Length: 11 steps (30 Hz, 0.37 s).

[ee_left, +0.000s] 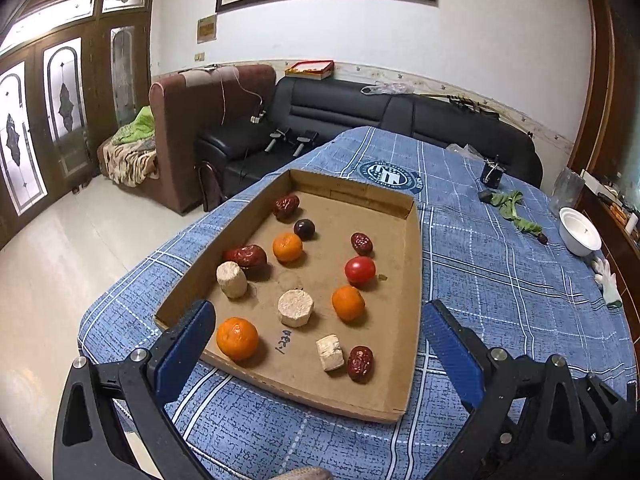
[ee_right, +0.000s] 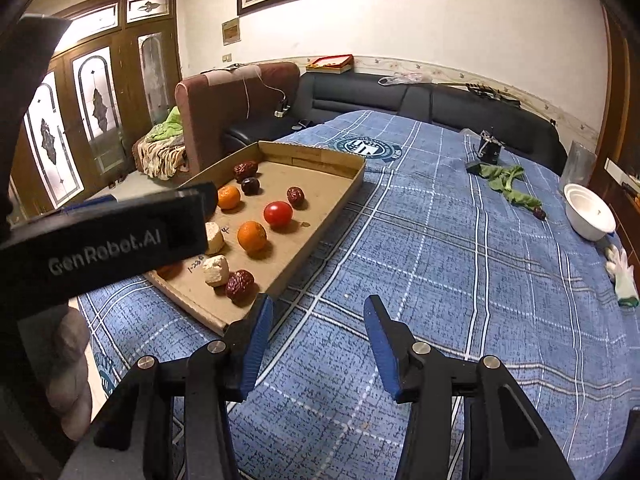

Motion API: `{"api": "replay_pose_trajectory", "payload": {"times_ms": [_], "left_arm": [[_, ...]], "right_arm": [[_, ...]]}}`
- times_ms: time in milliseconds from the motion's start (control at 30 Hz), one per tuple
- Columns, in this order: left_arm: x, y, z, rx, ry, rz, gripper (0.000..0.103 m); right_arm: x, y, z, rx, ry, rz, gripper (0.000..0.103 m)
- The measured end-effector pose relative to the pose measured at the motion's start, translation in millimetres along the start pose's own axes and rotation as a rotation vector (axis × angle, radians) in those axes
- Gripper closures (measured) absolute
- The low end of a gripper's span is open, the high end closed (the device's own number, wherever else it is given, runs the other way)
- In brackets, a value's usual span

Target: Organize fruits

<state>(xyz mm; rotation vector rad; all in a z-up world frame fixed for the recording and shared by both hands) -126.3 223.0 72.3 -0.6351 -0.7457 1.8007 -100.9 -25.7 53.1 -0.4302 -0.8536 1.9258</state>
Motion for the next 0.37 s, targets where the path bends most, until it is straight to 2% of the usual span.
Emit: {"api": "replay_pose_trajectory", "payload": {"times_ms": [167, 267, 367], "left_arm": [[9, -4, -7, -0.004, -0.022, 0.013, 0.0], [17, -12, -8, -0.031, -0.048, 0.022, 0.0], [21, -21, -12, -0.015, -0.066, 0.018, 0.0]], "right_arm": [[10, -7, -5, 0.003, -0.005, 0.04, 0.05], [19, -10, -12, 0.023, -0.034, 0.064, 0.05], [14, -10, -13, 0.029, -0.055, 0.039, 0.05]]}}
Point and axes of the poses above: each gripper's, at about its wrist camera, not at the fingertips, and z roughly against the way its jaws point, x to its left, y to its underside, the point moved 3 cm from there along -z, roughly the way its jaws point, and after that the axes turned 3 degrees about x, right-handed, at the moved point
